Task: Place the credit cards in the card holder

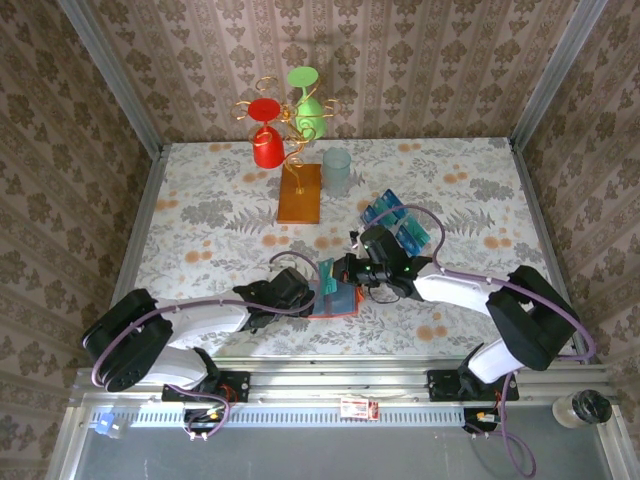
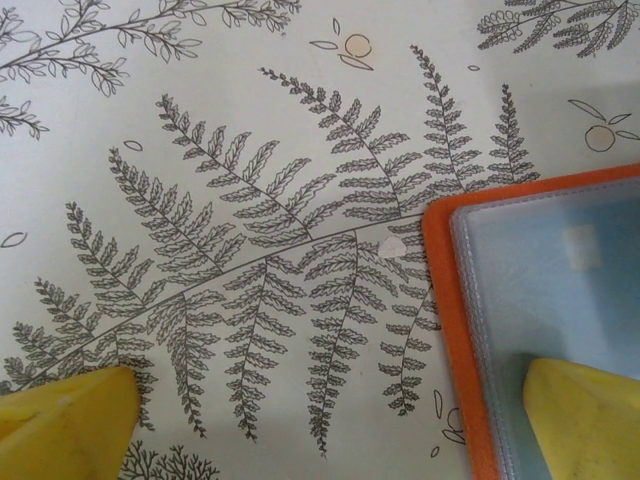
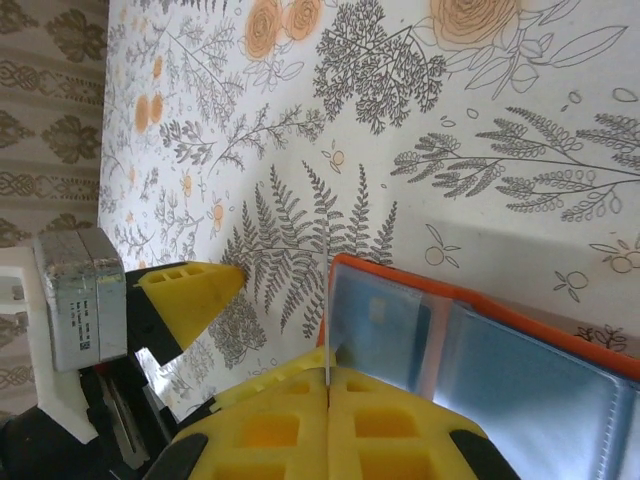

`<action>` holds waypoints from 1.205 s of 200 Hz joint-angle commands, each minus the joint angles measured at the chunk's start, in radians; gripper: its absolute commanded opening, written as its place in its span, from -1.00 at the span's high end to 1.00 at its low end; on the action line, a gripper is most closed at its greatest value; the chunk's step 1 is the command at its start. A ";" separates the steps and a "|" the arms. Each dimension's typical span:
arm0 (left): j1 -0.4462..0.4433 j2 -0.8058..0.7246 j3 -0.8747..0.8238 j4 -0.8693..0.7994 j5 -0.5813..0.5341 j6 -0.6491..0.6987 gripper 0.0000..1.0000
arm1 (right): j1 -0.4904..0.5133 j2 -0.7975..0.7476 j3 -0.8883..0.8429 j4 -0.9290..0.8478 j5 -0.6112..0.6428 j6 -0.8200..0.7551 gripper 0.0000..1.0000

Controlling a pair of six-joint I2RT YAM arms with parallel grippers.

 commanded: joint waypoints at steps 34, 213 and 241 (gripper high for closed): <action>-0.014 0.026 0.009 -0.074 -0.025 -0.022 -1.00 | 0.004 -0.019 -0.109 0.119 0.093 0.042 1.00; -0.018 0.027 0.003 -0.073 -0.027 -0.026 -1.00 | 0.030 0.054 -0.162 0.258 0.114 0.097 1.00; -0.018 0.027 0.002 -0.073 -0.026 -0.027 -1.00 | 0.034 0.064 -0.172 0.272 0.117 0.104 1.00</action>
